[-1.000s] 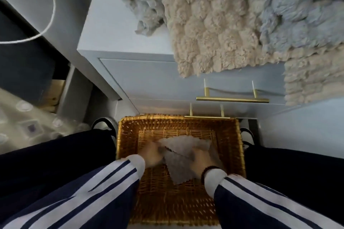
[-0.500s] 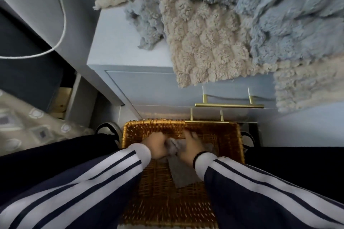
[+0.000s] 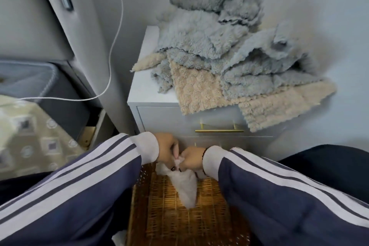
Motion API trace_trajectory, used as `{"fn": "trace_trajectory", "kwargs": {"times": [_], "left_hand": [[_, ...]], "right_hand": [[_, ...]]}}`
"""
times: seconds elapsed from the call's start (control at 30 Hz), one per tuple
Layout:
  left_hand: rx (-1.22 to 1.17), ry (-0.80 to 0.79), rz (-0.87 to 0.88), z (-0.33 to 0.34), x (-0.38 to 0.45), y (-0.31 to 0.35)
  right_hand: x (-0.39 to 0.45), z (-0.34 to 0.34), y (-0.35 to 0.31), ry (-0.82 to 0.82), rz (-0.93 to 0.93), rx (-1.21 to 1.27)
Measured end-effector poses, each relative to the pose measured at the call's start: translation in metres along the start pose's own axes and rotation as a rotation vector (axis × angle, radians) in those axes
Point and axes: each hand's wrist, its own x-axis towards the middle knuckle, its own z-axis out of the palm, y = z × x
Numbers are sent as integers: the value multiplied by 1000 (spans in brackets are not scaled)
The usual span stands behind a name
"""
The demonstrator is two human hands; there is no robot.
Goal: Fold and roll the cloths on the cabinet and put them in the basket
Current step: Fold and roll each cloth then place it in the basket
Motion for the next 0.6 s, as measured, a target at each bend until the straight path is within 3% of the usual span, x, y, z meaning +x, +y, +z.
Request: {"fn": "trace_trajectory", "kwargs": {"times": [0.2, 0.33, 0.47, 0.6], "left_hand": [[-27, 92, 50, -76, -61, 36], [-155, 266, 182, -120, -98, 56], [-474, 451, 381, -147, -117, 59], [-843, 595, 513, -161, -101, 51]], "right_hand": [[-90, -68, -7, 77, -126, -22], [-159, -111, 5, 259, -187, 46], [-200, -135, 23, 410, -282, 174], [-219, -155, 36, 692, -359, 386]]}}
